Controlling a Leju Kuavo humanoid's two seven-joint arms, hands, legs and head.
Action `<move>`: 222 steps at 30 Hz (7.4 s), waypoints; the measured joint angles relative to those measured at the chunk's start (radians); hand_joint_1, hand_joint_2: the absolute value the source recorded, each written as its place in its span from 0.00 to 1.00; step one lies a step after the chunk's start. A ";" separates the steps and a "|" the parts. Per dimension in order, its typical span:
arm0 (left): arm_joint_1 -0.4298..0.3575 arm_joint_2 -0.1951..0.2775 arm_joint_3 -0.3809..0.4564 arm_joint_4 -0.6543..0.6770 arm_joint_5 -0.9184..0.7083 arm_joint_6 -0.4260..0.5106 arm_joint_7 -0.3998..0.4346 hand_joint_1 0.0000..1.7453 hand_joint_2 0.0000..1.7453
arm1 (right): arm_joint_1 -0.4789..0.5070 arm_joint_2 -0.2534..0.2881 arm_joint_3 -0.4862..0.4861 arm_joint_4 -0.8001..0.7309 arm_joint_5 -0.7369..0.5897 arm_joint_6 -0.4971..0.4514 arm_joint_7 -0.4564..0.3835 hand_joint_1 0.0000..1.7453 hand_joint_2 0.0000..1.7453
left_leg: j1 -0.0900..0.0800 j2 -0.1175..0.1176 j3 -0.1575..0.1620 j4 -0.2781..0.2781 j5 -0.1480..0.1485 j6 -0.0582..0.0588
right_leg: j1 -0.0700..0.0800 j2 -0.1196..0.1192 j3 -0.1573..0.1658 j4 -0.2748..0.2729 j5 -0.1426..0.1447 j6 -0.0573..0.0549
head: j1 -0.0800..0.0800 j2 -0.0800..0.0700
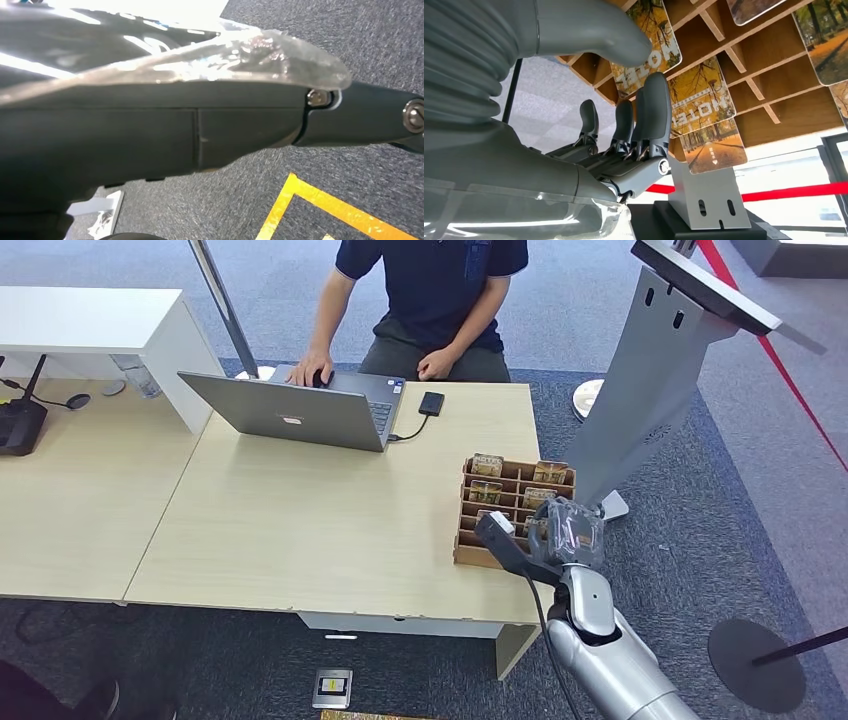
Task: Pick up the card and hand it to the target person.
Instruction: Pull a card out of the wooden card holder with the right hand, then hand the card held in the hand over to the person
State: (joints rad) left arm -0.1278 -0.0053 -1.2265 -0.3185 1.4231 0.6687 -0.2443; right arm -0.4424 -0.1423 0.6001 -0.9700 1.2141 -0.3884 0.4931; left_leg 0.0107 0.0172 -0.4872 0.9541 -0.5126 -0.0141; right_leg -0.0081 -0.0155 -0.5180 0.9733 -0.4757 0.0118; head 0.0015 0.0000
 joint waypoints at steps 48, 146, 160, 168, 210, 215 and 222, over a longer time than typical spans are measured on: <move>-0.001 0.002 -0.002 0.000 0.016 0.001 -0.006 0.00 0.00 | -0.020 -0.013 -0.001 0.045 -0.019 -0.027 -0.010 0.52 1.00 | 0.000 0.000 0.000 0.000 0.000 0.000 | 0.000 0.000 0.000 0.000 0.000 0.000 | 0.000 0.000; -0.005 0.008 -0.004 0.000 0.019 -0.002 0.004 0.00 0.00 | 0.001 -0.025 -0.001 -0.179 -0.101 0.003 -0.044 0.86 1.00 | 0.000 0.000 0.000 0.000 0.000 0.000 | 0.000 0.000 0.000 0.000 0.000 0.000 | 0.000 0.000; -0.005 0.009 -0.004 0.000 0.021 -0.009 -0.001 0.00 0.00 | 0.008 -0.044 -0.013 -0.366 -0.147 -0.006 -0.075 0.89 1.00 | 0.000 0.000 0.000 0.000 0.000 0.000 | 0.000 0.000 0.000 0.000 0.000 0.000 | 0.000 0.000; -0.005 0.009 -0.004 0.000 0.013 -0.017 -0.001 0.00 0.00 | -0.006 -0.030 -0.010 -0.383 -0.358 -0.037 -0.166 0.87 1.00 | 0.000 0.000 -0.001 0.000 0.000 0.000 | 0.000 0.000 0.000 0.000 0.000 0.000 | 0.000 0.000; -0.010 0.008 -0.028 0.000 -0.043 -0.036 -0.002 0.00 0.00 | -0.276 0.286 0.109 0.091 -0.709 0.014 -0.434 0.00 1.00 | 0.000 -0.001 -0.003 0.000 0.000 0.000 | 0.000 0.000 -0.002 0.001 0.000 0.000 | 0.000 0.000; -0.010 0.008 -0.030 0.001 -0.061 -0.038 0.002 0.00 0.00 | -0.308 0.311 0.110 0.147 -0.785 0.008 -0.456 0.00 1.00 | 0.000 -0.001 -0.003 0.000 0.000 0.000 | 0.000 0.000 -0.002 0.001 0.000 0.000 | 0.000 0.000; -0.017 0.008 -0.041 0.001 -0.075 -0.051 0.029 0.00 0.00 | -0.337 0.346 0.110 0.219 -0.845 -0.003 -0.477 0.00 1.00 | 0.000 -0.001 -0.003 0.000 0.000 0.000 | 0.000 0.000 -0.003 0.001 0.000 0.000 | 0.000 0.000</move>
State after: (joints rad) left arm -0.1443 0.0031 -1.2673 -0.3174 1.3478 0.6175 -0.2156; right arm -0.7791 0.2033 0.7097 -0.7512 0.3693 -0.3914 0.0165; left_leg 0.0110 0.0163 -0.4900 0.9541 -0.5121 -0.0145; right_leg -0.0080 -0.0158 -0.5206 0.9747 -0.4758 0.0116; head 0.0017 0.0000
